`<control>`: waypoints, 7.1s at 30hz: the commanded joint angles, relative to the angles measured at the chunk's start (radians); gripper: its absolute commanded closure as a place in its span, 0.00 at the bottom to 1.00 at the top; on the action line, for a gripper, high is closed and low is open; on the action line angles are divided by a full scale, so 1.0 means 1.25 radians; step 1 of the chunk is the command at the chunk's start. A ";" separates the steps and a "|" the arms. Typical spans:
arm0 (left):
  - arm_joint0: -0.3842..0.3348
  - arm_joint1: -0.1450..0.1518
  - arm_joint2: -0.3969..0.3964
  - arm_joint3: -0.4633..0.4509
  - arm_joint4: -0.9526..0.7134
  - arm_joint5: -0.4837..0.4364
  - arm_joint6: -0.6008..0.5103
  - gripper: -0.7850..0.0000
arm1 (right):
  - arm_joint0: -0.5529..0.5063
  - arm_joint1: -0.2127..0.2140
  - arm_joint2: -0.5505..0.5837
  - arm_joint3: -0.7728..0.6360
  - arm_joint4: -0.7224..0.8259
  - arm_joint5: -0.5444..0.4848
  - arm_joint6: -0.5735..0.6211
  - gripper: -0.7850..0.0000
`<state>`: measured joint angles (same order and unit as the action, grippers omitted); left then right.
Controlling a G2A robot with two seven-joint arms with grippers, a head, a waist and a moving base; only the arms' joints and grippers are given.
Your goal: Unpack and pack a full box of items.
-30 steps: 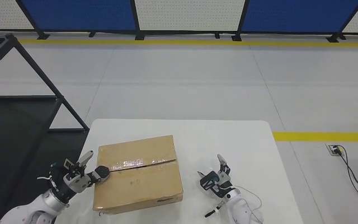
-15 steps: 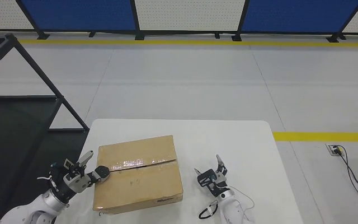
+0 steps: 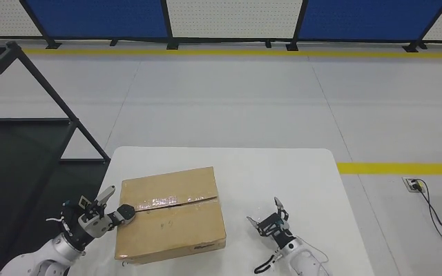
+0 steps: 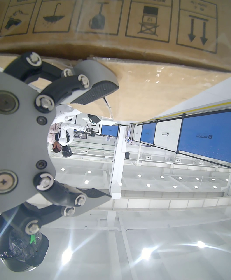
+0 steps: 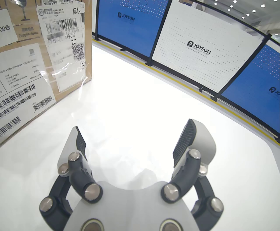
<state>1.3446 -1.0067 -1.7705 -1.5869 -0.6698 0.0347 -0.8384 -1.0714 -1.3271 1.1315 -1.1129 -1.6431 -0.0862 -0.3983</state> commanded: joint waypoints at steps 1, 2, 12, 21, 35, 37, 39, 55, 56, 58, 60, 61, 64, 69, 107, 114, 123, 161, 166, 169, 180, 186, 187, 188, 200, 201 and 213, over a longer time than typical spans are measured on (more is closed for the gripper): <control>0.000 0.000 0.000 0.000 0.000 0.000 0.000 0.00 | -0.016 0.005 0.013 -0.029 -0.011 0.010 0.024 0.00; 0.000 0.000 0.000 0.000 0.000 0.000 0.000 0.00 | -0.025 0.006 0.018 -0.043 -0.017 0.012 0.037 0.00; 0.000 0.000 0.000 0.000 0.000 0.000 0.000 0.00 | -0.059 0.031 0.066 -0.082 0.039 -0.259 -0.071 0.00; 0.000 0.000 0.000 0.000 0.000 0.000 0.000 0.00 | -0.055 0.035 0.067 -0.081 -0.007 -0.225 -0.054 0.00; 0.000 0.000 0.000 0.000 0.000 0.000 0.000 0.00 | 0.046 -0.005 -0.085 -0.013 -0.139 -0.064 0.055 0.00; 0.000 0.000 0.000 0.000 0.000 0.000 0.000 0.00 | 0.059 -0.013 -0.102 0.004 -0.149 -0.021 0.074 0.00; 0.000 0.000 0.000 0.000 0.000 0.000 0.000 0.00 | 0.074 -0.022 -0.120 0.023 -0.151 0.017 0.091 0.00; 0.000 0.000 0.000 0.000 0.000 0.000 0.000 0.00 | 0.074 -0.070 -0.115 0.080 -0.005 0.280 0.019 0.00; 0.000 0.000 0.000 0.000 0.000 0.000 0.000 0.00 | 0.071 -0.071 -0.106 0.079 0.015 0.280 0.005 0.00; 0.000 0.000 0.000 0.000 0.000 0.000 0.000 0.00 | 0.065 -0.071 -0.093 0.080 0.035 0.275 -0.015 0.00; 0.000 0.000 0.000 0.000 0.000 0.000 0.000 0.00 | 0.058 -0.070 -0.083 0.078 0.048 0.266 -0.031 0.00; 0.000 0.000 0.000 0.000 0.000 0.000 0.000 0.00 | 0.055 -0.069 -0.075 0.076 0.055 0.268 -0.036 0.00; 0.000 0.000 0.000 0.000 0.000 0.000 0.000 0.00 | 0.043 -0.068 -0.057 0.067 0.072 0.268 -0.047 0.00; 0.000 0.000 0.000 0.000 0.000 0.000 0.000 0.00 | 0.028 -0.066 -0.034 0.057 0.089 0.257 -0.056 0.00; 0.000 0.000 0.000 0.000 0.000 0.000 0.000 0.00 | 0.104 -0.108 -0.165 0.128 -0.127 0.229 0.066 0.00; 0.000 0.000 0.000 0.000 0.000 0.000 0.000 0.00 | 0.113 -0.125 -0.138 0.149 -0.019 0.283 0.016 0.00; 0.000 0.000 0.000 0.000 0.000 0.000 0.000 0.00 | 0.098 -0.125 -0.092 0.133 0.031 0.310 -0.022 0.00; 0.000 0.000 0.000 0.000 0.000 0.000 0.000 0.00 | 0.042 -0.099 0.074 0.048 0.037 0.319 -0.025 0.00; 0.000 0.000 0.000 0.000 0.000 0.000 0.000 0.00 | 0.021 -0.092 0.106 0.010 0.044 0.305 -0.026 0.00; 0.000 0.000 0.000 0.000 0.000 0.000 0.000 0.00 | 0.011 -0.088 0.122 -0.014 0.050 0.286 -0.023 0.00; 0.000 0.000 0.000 0.000 0.000 0.000 0.000 0.00 | -0.056 -0.084 0.129 -0.149 0.057 0.242 -0.047 0.00; 0.000 0.000 0.000 0.000 0.000 0.000 0.000 0.00 | -0.115 -0.085 0.120 -0.248 0.045 0.256 -0.059 0.00; 0.000 0.000 0.000 0.000 0.000 0.000 0.000 0.00 | -0.125 -0.085 0.116 -0.266 0.037 0.263 -0.056 0.00; 0.000 0.000 0.000 0.000 0.000 0.000 0.000 0.00 | -0.135 -0.085 0.112 -0.287 0.028 0.271 -0.055 0.00; 0.000 0.000 0.000 0.000 0.000 0.000 0.000 0.00 | -0.211 -0.095 0.032 -0.507 -0.097 0.371 0.033 0.00; 0.000 0.000 0.000 0.000 0.000 0.000 0.000 0.00 | -0.211 -0.095 0.027 -0.516 -0.104 0.364 0.043 0.00; 0.000 0.000 0.000 0.000 0.000 0.000 0.000 0.00 | -0.211 -0.095 0.027 -0.516 -0.104 0.364 0.043 0.00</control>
<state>1.3446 -1.0067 -1.7705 -1.5869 -0.6698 0.0347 -0.8384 -1.3352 -1.4464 1.1654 -1.7576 -1.7735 0.3682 -0.3448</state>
